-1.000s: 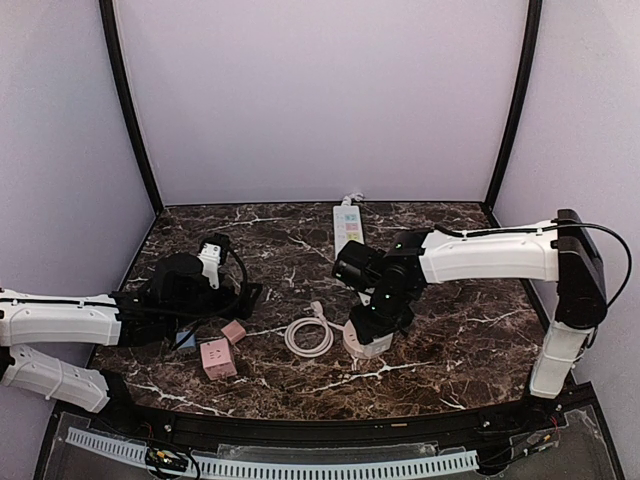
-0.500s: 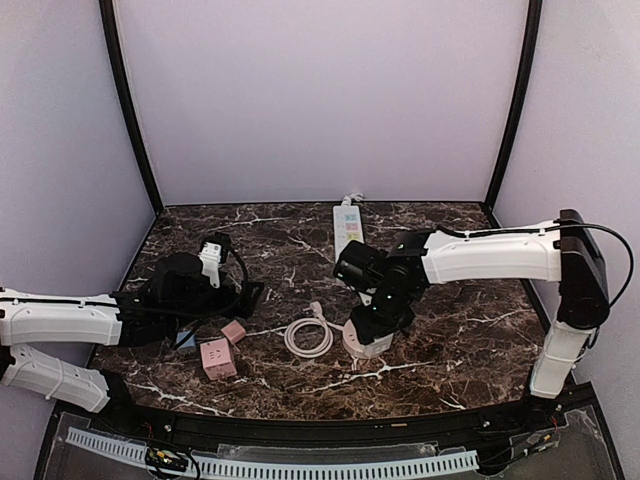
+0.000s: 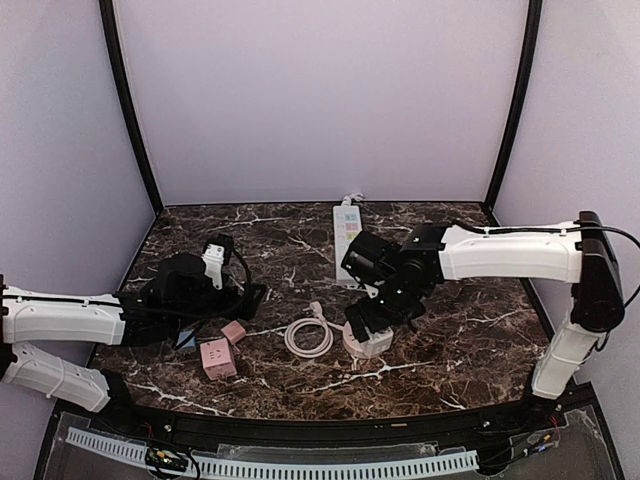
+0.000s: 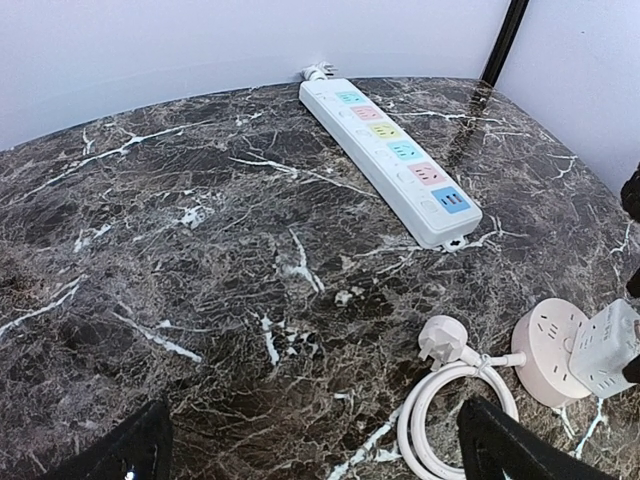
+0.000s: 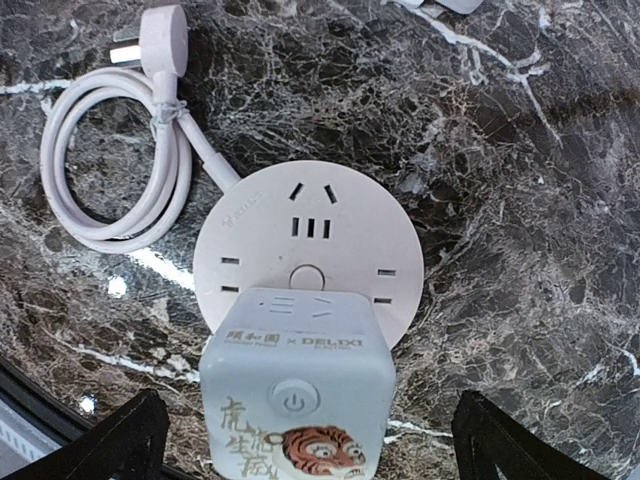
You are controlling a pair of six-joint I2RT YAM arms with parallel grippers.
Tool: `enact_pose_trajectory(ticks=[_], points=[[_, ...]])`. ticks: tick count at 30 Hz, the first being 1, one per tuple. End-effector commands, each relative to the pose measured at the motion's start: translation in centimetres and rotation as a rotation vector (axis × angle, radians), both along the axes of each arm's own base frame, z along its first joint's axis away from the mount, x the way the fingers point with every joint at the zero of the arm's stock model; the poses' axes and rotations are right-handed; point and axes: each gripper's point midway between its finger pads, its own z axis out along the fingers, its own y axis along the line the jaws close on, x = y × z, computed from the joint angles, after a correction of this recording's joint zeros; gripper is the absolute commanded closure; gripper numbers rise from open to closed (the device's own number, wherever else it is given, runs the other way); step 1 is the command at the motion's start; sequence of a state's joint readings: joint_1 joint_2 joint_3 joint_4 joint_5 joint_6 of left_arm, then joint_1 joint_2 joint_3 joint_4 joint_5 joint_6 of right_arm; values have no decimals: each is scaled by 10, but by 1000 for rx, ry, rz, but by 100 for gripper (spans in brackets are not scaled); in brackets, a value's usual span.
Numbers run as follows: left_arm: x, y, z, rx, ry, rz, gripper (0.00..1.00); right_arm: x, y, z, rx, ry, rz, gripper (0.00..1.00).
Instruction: Insert the plug
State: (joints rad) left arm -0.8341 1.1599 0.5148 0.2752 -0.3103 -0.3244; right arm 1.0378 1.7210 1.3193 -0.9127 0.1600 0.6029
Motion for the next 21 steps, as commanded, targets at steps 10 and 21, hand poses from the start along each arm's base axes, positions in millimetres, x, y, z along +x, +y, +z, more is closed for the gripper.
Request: enact_pose_trajectory(ticks=[10, 21], points=[[2, -6, -17, 22, 36, -18, 0, -1, -27, 41, 72, -116, -45, 1], [2, -31, -39, 1, 94, -102, 0, -13, -45, 66, 187, -185, -69, 1]])
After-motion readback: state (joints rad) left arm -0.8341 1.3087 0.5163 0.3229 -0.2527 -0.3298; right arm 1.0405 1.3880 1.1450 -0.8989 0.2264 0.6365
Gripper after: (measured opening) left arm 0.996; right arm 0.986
